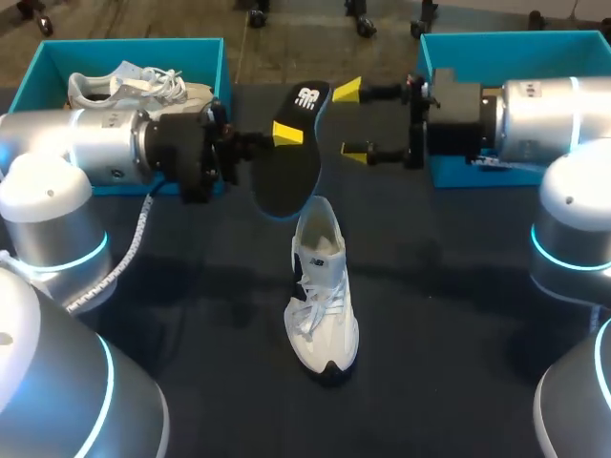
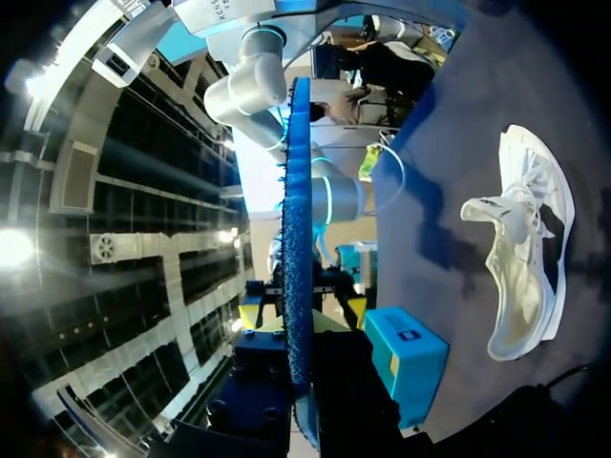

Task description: Take the shoe out of the shoebox, open the shoe tongue, remove and reinsert the insole, then place the shoe into the shoebox

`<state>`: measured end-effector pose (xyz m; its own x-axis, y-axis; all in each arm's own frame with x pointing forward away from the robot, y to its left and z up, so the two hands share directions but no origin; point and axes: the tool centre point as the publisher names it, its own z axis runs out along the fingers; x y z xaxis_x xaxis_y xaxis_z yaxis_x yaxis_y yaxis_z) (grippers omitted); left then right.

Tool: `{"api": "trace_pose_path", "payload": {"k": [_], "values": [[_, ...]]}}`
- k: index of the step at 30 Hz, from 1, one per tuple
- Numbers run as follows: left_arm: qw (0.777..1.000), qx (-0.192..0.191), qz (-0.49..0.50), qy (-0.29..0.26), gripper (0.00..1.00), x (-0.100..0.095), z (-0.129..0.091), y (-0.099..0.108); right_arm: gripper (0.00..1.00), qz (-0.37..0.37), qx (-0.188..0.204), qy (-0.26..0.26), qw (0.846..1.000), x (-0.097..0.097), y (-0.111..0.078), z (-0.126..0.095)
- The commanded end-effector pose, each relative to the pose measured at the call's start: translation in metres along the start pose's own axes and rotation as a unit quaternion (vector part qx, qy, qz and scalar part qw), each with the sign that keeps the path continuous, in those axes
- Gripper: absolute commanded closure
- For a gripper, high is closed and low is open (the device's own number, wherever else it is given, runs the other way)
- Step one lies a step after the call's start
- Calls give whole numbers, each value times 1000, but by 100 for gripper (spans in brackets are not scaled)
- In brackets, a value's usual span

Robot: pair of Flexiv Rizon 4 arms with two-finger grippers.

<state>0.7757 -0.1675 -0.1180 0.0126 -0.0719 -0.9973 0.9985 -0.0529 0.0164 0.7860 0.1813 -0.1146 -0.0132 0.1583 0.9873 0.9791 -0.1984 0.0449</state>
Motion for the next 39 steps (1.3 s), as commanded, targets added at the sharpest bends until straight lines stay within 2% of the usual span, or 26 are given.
{"api": "trace_pose_path", "payload": {"k": [1, 7, 12, 21, 26, 32, 38, 39], "values": [[1000, -1, 1, 2, 100, -5, -8, -5, 0, -11, 10, 5, 1000, -2, -7, -20], [1000, 0, 1, 8, 100, -8, -14, -7, 0, -15, 20, 4, 1000, -3, -15, -33], [1000, -11, -4, 21, 100, -7, -17, -7, 0, -22, 8, 18, 1000, -1, -19, -47], [990, -33, -134, 37, 100, -18, -14, -15, 0, -22, 8, 18, 1000, -1, -19, -47], [967, -45, -249, 40, 100, -19, -17, -18, 0, -22, 8, 18, 1000, -1, -19, -47], [940, -36, -332, 62, 100, -19, -19, -19, 0, -22, 8, 18, 1000, -1, -19, -47], [888, -27, -452, 85, 100, -26, -22, -19, 0, -22, 8, 18, 1000, -1, -19, -47], [872, -28, -482, 81, 100, -27, -23, -19, 0, -22, 8, 18, 1000, -1, -19, -47]]}}
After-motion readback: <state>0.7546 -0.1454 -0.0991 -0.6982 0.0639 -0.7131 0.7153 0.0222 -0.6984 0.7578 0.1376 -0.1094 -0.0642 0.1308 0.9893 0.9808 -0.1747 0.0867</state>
